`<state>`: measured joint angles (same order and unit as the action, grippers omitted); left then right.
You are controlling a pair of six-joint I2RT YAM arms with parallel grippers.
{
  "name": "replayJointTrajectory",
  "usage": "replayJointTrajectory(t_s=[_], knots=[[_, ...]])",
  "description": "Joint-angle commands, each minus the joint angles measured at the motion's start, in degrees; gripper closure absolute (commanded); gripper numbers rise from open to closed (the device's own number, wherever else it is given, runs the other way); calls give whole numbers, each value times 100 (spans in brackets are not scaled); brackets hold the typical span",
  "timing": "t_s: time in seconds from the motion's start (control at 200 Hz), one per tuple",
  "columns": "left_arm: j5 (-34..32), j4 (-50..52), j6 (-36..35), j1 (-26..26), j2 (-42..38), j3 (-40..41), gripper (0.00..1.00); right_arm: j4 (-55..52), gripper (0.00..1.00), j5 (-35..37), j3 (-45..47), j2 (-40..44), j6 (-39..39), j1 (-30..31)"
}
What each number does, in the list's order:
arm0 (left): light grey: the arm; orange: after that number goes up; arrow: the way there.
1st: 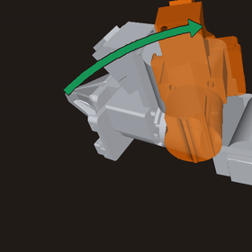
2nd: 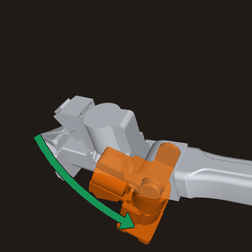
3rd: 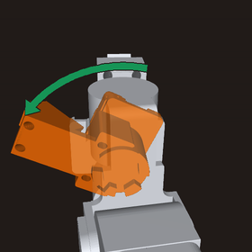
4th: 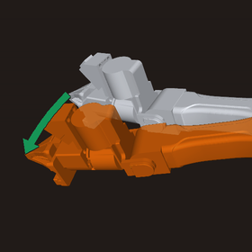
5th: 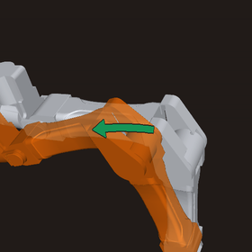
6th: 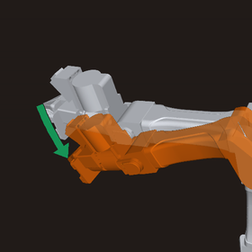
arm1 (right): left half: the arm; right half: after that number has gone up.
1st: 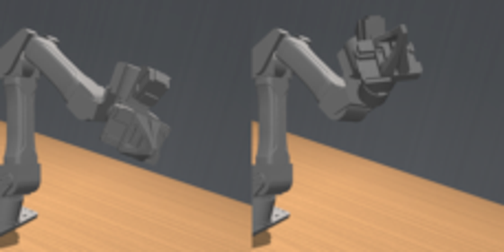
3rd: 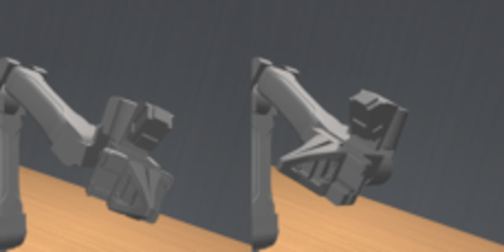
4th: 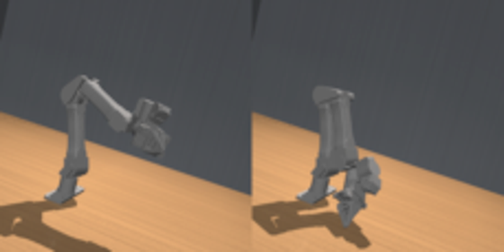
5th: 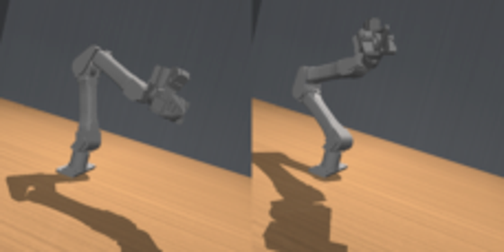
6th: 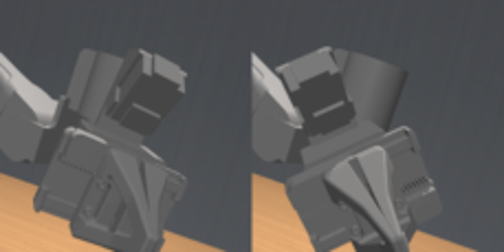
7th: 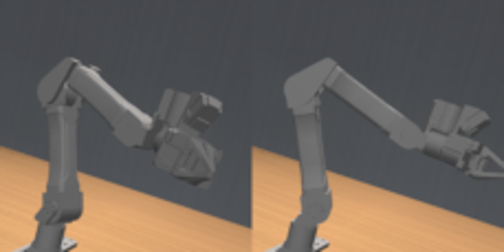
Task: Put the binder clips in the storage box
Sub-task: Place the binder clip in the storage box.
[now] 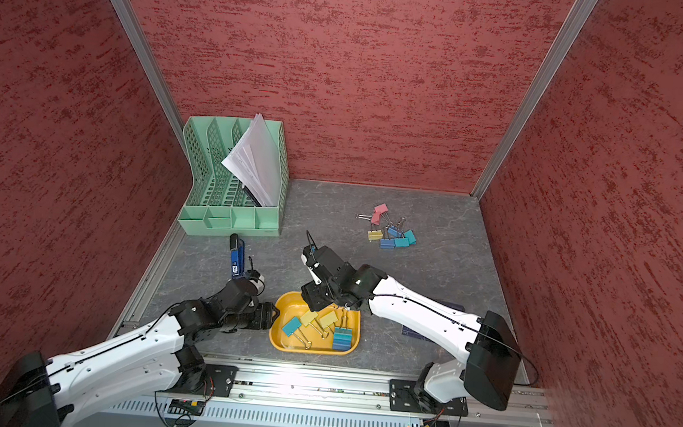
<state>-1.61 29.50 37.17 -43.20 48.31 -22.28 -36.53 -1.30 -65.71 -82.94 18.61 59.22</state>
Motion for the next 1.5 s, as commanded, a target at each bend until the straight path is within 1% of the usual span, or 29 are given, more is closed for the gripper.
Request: replayJointTrajectory(t_s=[0.0, 0.065, 0.225, 0.391, 0.806, 1.077, 1.167, 1.322, 1.408, 1.493], knots=[[-121, 83, -85, -27, -42, -56, 24, 533, 39, -148, 132, -307, 236, 222], [-125, 75, -87, -37, -48, -51, 24, 737, 39, -213, 148, -483, 296, 294], [-138, 79, -82, -39, -49, -57, 24, 814, 39, -270, -42, -918, 435, 448], [-138, 77, -78, -48, -54, -55, 24, 1144, 39, -348, 157, -1136, 565, 476], [-147, 83, -78, -47, -51, -52, 23, 1446, 37, -468, -159, -1893, 83, 459], [-160, 97, -70, -49, -56, -46, 23, 1473, 36, -396, -344, -2051, -20, 415], [-159, 83, -71, -55, -52, -55, 24, 1472, 32, -409, -430, -2153, -49, 392], [-159, 100, -67, -54, -57, -46, 23, 1429, 17, -356, -455, -2209, -27, 388], [-156, 99, -69, -57, -51, -48, 23, 1392, 15, -274, -383, -2010, -9, 388], [-162, 100, -72, -56, -58, -48, 23, 1356, 13, -156, -234, -1631, 2, 381]])
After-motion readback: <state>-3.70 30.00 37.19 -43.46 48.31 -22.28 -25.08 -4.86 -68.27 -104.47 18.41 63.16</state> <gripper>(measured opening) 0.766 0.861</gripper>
